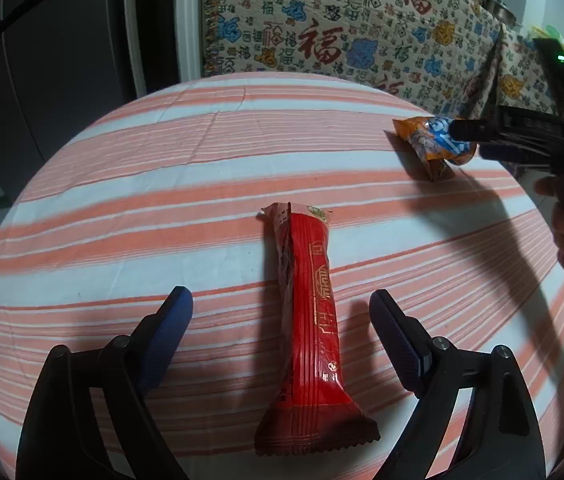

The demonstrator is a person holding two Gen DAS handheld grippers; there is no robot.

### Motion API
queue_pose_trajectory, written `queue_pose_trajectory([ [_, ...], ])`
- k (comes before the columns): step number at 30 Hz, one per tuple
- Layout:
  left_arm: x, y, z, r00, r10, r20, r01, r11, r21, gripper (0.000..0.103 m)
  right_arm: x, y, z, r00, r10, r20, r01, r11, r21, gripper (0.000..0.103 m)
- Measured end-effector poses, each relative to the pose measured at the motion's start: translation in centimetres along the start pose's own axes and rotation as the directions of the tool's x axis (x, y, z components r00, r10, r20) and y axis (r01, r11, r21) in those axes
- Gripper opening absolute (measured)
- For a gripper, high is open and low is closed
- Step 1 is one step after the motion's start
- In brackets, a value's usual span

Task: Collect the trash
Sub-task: 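Grasp the orange crushed can with the right tool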

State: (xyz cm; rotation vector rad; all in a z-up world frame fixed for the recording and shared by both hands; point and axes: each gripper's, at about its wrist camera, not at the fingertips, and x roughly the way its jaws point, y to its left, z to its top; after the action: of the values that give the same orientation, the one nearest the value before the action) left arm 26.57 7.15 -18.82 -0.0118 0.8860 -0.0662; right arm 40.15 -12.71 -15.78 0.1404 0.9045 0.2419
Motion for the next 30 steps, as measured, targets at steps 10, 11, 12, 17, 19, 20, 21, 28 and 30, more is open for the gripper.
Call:
queue_pose_trajectory([
  [10,-0.3,-0.1,0.2,1.000,-0.019,0.021,0.019,1.000,0.001,0.018,-2.4,0.5,-0.7,0.998,0.058,0.020,-0.057,0.998,-0.040,0.030],
  [11,-0.3,-0.3,0.2,0.999,-0.023,0.022,0.023,1.000,0.002,0.018,-3.3,0.6,-1.3,0.998,0.054,0.022,-0.053,0.996,-0.071,0.030],
  [12,-0.4,-0.5,0.2,0.999,-0.029,0.025,0.029,1.000,0.000,0.017,-4.0,0.7,-1.6,0.999,0.050,0.021,-0.048,0.995,-0.088,0.030],
  [17,-1.0,-2.1,0.0,0.996,-0.084,0.032,0.084,0.996,0.009,0.014,-7.7,-0.4,-4.9,0.998,0.060,0.024,-0.057,0.992,-0.113,0.030],
  [19,-1.6,-3.0,-0.2,0.994,-0.104,0.036,0.103,0.994,0.031,0.014,-8.9,-1.1,-6.0,0.997,0.068,0.026,-0.065,0.992,-0.105,0.030],
  [20,-1.8,-3.5,-0.2,0.993,-0.111,0.039,0.110,0.993,0.037,0.014,-9.3,-1.4,-6.5,0.997,0.067,0.027,-0.064,0.993,-0.103,0.030],
  [21,-2.0,-3.9,-0.2,0.992,-0.117,0.041,0.116,0.992,0.041,0.013,-10.0,-1.8,-7.1,0.997,0.069,0.028,-0.066,0.993,-0.099,0.030],
  [28,-3.8,-6.6,-0.4,0.987,-0.147,0.059,0.143,0.988,0.067,0.012,-12.6,-3.4,-9.7,0.997,0.073,0.030,-0.070,0.994,-0.086,0.029],
  [30,-4.0,-7.1,-0.4,0.987,-0.150,0.058,0.146,0.987,0.068,0.012,-13.0,-3.9,-10.4,0.997,0.068,0.029,-0.066,0.995,-0.077,0.029],
])
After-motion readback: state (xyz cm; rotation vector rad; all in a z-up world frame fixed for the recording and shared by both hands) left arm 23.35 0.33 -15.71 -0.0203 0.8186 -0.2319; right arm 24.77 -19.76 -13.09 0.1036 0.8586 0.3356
